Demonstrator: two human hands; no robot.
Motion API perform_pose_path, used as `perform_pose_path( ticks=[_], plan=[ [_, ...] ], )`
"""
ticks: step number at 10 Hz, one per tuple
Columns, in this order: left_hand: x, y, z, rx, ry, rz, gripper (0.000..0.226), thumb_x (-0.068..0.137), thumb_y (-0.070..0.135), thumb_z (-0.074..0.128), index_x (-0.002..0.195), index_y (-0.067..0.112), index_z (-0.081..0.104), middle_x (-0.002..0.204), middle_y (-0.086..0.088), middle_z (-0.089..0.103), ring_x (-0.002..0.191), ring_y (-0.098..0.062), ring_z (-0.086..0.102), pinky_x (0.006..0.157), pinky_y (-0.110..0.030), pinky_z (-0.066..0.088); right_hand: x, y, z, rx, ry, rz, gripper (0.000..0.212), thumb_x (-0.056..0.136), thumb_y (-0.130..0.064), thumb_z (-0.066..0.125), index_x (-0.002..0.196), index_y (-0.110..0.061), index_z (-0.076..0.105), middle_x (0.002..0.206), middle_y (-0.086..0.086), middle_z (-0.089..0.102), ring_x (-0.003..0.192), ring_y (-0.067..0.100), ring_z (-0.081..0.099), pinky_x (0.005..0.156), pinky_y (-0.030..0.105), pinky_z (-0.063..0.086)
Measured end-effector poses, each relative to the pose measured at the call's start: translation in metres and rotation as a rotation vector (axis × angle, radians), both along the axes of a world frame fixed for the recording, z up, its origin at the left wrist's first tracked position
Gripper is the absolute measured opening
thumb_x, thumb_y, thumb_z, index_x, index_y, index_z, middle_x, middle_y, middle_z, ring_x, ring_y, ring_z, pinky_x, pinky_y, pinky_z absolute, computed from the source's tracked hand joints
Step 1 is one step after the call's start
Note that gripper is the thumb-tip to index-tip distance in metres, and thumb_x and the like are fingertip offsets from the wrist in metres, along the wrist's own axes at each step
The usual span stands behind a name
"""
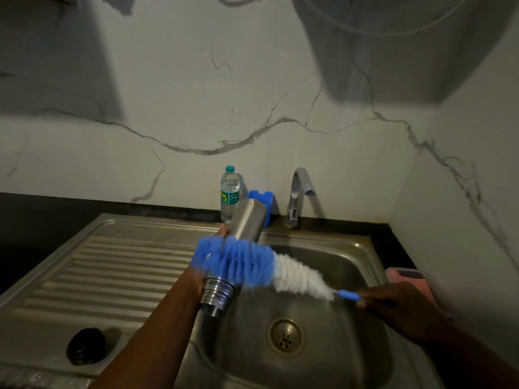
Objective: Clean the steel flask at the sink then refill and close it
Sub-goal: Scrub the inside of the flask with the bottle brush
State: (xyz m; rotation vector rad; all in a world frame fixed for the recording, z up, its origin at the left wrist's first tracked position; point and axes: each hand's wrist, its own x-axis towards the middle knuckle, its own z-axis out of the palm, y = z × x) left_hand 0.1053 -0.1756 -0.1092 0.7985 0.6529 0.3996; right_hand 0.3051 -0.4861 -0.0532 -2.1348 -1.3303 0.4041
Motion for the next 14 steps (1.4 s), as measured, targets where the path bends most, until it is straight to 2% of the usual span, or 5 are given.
perform_pose_path(
  ticks=[2,5,7,9,14],
  plan=[
    [0.003,-0.028,0.026,-0.111,-0.067,-0.063,0.069,0.088,0.05,0.053,0.13,-0.004,0.051,0.107,-0.028,0.064,0.084,-0.038,0.067,0.073,-0.044,0.057,0.005,0.013,-0.005,0.114,-0.066,-0.219,0.014,0.09,-0.019,0.061,0.097,-0.022,0.072,0.055,-0.001,0.06,0.062,-0.01,0.057,0.056,0.006,0.042],
    [-0.012,-0.043,0.046,0.241,0.179,-0.012,0.029,0.104,0.007,0.034,0.127,-0.002,0.048,0.085,-0.009,0.051,0.093,-0.026,0.067,0.075,-0.024,0.056,-0.003,-0.007,-0.006,0.097,0.045,-0.09,0.029,0.065,-0.075,0.062,0.084,-0.055,0.069,0.073,-0.033,0.067,0.071,-0.009,0.065,0.064,0.005,0.047],
    [0.006,-0.04,0.048,-0.092,-0.045,-0.2,0.071,0.084,0.045,0.058,0.137,0.0,0.049,0.119,-0.025,0.062,0.09,-0.039,0.066,0.082,-0.053,0.054,0.0,0.007,-0.008,0.19,0.027,-0.195,0.015,0.087,-0.018,0.065,0.083,-0.03,0.073,0.052,-0.012,0.062,0.056,-0.008,0.058,0.051,0.006,0.041],
    [-0.01,-0.011,0.005,0.044,0.078,0.03,0.067,0.07,0.047,0.084,0.11,-0.001,0.058,0.079,-0.013,0.074,0.062,-0.001,0.07,0.066,-0.014,0.055,0.0,-0.007,-0.015,0.098,0.094,-0.003,0.036,0.054,-0.091,0.051,0.082,-0.069,0.06,0.086,-0.025,0.071,0.08,-0.001,0.069,0.074,0.019,0.055],
    [0.004,-0.046,0.046,0.03,-0.07,-0.107,0.034,0.081,0.027,0.075,0.075,-0.001,0.056,0.045,-0.007,0.059,0.035,-0.014,0.058,0.034,-0.02,0.046,0.003,-0.008,-0.024,0.077,0.166,-0.111,0.011,0.058,-0.057,0.063,0.062,-0.067,0.06,0.075,-0.028,0.07,0.078,-0.01,0.064,0.069,0.008,0.047]
  ],
)
